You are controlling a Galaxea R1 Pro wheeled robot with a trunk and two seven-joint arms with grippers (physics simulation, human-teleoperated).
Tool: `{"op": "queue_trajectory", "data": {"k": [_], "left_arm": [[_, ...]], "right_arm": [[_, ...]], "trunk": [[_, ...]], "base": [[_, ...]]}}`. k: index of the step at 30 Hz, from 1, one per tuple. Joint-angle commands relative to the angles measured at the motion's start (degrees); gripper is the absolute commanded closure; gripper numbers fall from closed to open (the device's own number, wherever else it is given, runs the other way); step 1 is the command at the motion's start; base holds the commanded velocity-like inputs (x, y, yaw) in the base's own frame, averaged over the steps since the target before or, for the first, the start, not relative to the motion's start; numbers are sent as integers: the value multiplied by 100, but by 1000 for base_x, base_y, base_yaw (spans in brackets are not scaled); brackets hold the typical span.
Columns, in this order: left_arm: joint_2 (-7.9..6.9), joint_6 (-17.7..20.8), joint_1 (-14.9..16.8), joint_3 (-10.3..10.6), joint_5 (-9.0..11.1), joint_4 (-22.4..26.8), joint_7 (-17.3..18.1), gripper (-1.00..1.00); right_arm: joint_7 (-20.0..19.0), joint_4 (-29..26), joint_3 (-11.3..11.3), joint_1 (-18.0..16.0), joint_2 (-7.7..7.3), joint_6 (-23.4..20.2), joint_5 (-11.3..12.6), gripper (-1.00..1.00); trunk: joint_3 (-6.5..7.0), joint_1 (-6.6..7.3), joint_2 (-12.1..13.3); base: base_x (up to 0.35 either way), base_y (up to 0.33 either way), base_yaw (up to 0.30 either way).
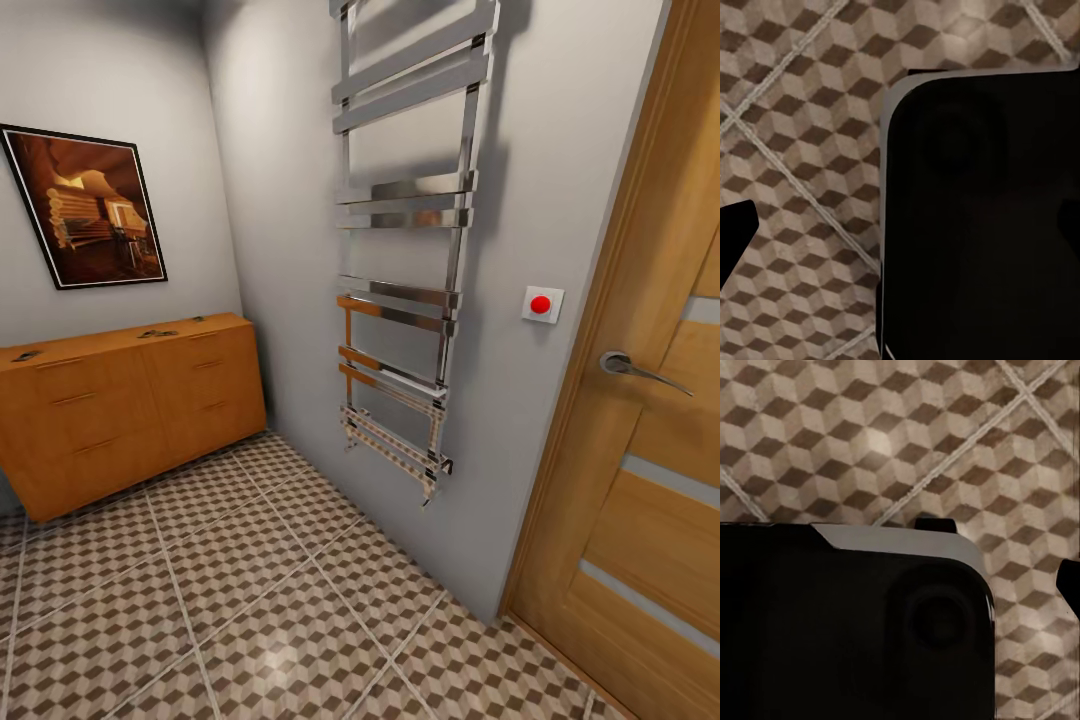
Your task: Take the four mousetraps from the cabinet in the bathroom and place them on the bathroom floor. Make sure all four end up on the same floor surface, and ensure that at least two of them are either under or directly next to the same bathroom sink.
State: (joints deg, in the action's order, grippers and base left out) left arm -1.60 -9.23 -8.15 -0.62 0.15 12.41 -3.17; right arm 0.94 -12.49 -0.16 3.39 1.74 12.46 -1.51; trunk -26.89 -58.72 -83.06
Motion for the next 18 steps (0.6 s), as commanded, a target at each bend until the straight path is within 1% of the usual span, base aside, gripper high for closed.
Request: {"op": "queue_trajectory", "data": {"k": [1, 3, 4, 6, 7, 10, 11, 13, 14, 15, 16, 18], "left_arm": [[-1, 26, -3, -5, 2, 42, -9, -100], [-3, 90, -3, -6, 2, 106, -9, -100], [-1, 1835, 1, -7, 2, 3233, -9, -100], [1, 2206, 3, -8, 2, 3669, -9, -100], [10, 2545, 14, -8, 2, 4086, -9, -100], [46, 2978, 38, -8, 2, 4643, -9, -100], [152, 3221, 130, -8, 0, 4992, -10, -100], [269, 3399, 273, -8, -2, 5258, -13, -100], [347, 3514, 441, -8, -4, 5426, -26, -100], [376, 3557, 530, -8, -2, 5483, -44, -100], [417, 3620, 707, -8, -1, 5557, -103, -100], [443, 3671, 882, -8, 0, 5574, -184, -100]], "right_arm": [[43, -42, -1, 4, -17, 39, -16, -100], [88, -107, -1, -3, -52, 103, -16, -100], [95, -3025, -2, -15, -78, 127, -16, -100], [100, -3241, -2, -29, -97, -39, -16, -100], [103, -3467, -2, -63, -109, -271, -16, -100], [101, -3782, -2, -164, -119, -674, -16, -100], [99, -3995, -2, -305, -123, -955, -14, -100], [96, -4188, -2, -451, -126, -1172, -12, -100], [89, -4381, -2, -561, -127, -1316, -10, -100], [83, -4487, -2, -601, -128, -1369, -9, -100], [73, -4725, -2, -659, -129, -1451, -7, -100], [60, -4980, -2, -696, -129, -1525, -1, -100]], "trunk": [[-4, 0, -2], [-4, 0, -2], [-4, 0, -2], [-4, 0, -2], [-4, 0, -2], [-4, 0, -2], [-4, 0, -2], [-4, 0, -2], [-4, 0, -2], [-4, 0, -2], [-4, 0, -2], [-4, 0, -2]], "base": [[0, 0, 0], [0, 0, 0], [0, 0, 0], [0, 0, 0], [0, 0, 0], [0, 0, 0], [0, 0, 0], [0, 0, 0], [0, 0, 0], [0, 0, 0], [0, 0, 0], [0, 0, 0]]}}
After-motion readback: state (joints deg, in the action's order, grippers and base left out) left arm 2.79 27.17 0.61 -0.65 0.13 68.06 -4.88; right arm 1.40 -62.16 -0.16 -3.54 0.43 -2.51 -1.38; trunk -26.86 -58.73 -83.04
